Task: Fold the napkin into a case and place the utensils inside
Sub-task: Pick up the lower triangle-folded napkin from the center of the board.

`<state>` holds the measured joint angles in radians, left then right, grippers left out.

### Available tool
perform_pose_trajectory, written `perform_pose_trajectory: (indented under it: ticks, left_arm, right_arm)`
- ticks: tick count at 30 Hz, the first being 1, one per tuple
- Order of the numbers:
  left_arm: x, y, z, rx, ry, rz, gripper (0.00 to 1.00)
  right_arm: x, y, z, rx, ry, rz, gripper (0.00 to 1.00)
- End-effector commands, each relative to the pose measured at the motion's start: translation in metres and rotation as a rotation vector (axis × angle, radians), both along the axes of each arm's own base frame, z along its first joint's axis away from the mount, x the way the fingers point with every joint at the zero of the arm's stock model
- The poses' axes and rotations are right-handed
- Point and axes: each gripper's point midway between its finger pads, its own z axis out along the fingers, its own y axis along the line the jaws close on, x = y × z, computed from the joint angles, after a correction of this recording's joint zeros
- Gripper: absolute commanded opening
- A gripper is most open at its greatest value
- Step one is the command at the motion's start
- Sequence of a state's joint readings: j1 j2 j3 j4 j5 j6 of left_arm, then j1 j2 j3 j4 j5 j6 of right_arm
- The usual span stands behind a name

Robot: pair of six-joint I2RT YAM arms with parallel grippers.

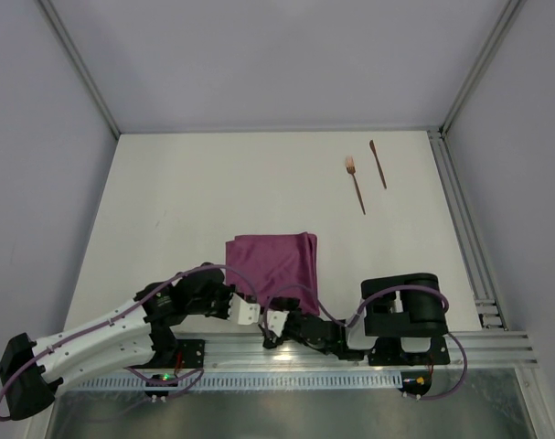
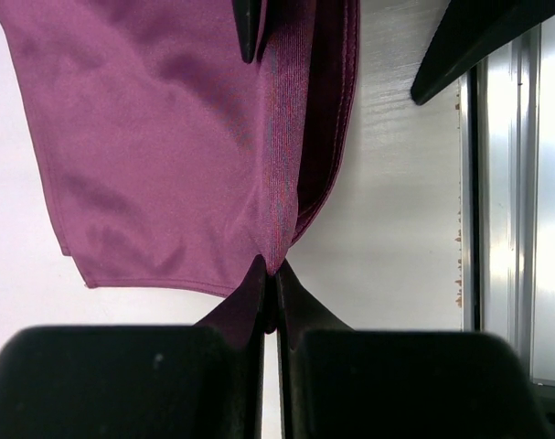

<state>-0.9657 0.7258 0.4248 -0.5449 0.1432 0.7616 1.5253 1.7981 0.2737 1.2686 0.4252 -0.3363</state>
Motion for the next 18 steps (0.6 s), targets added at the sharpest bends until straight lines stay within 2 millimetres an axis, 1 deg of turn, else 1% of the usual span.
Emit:
perform_pose_trajectory:
  ticks: [1, 3, 4, 6, 11, 14, 15, 16, 18]
  left_arm:
    - [0.000, -0.011, 0.020, -0.067, 0.008, -0.006, 0.00]
    - [-0.001, -0.012, 0.019, -0.069, 0.013, -0.007, 0.00]
    - [-0.001, -0.013, 0.021, -0.073, 0.015, -0.005, 0.00]
    - [-0.001, -0.013, 0.021, -0.076, 0.021, -0.003, 0.00]
    - [-0.001, -0.012, 0.022, -0.074, 0.023, -0.001, 0.00]
    - [-0.001, -0.011, 0.022, -0.075, 0.019, 0.000, 0.00]
    - [-0.001, -0.010, 0.022, -0.072, 0.020, 0.002, 0.00]
    - [0.000, -0.010, 0.022, -0.073, 0.018, 0.005, 0.00]
    - [0.000, -0.008, 0.020, -0.063, 0.017, 0.006, 0.00]
  right_arm:
    - [0.011, 0.019, 0.044, 0.219, -0.012, -0.076, 0.79]
    - [0.011, 0.027, 0.043, 0.222, -0.017, -0.077, 0.79]
    - [0.012, 0.029, 0.038, 0.217, -0.018, -0.081, 0.79]
    - [0.015, 0.030, 0.037, 0.226, -0.020, -0.098, 0.79]
    - [0.021, 0.020, 0.028, 0.203, -0.033, -0.144, 0.79]
    - [0.026, 0.011, 0.023, 0.177, -0.040, -0.186, 0.68]
    - [0.028, 0.008, 0.021, 0.170, -0.039, -0.201, 0.63]
    - [0.029, 0.004, 0.020, 0.171, -0.031, -0.213, 0.54]
    - [0.030, -0.006, 0.019, 0.164, -0.024, -0.232, 0.48]
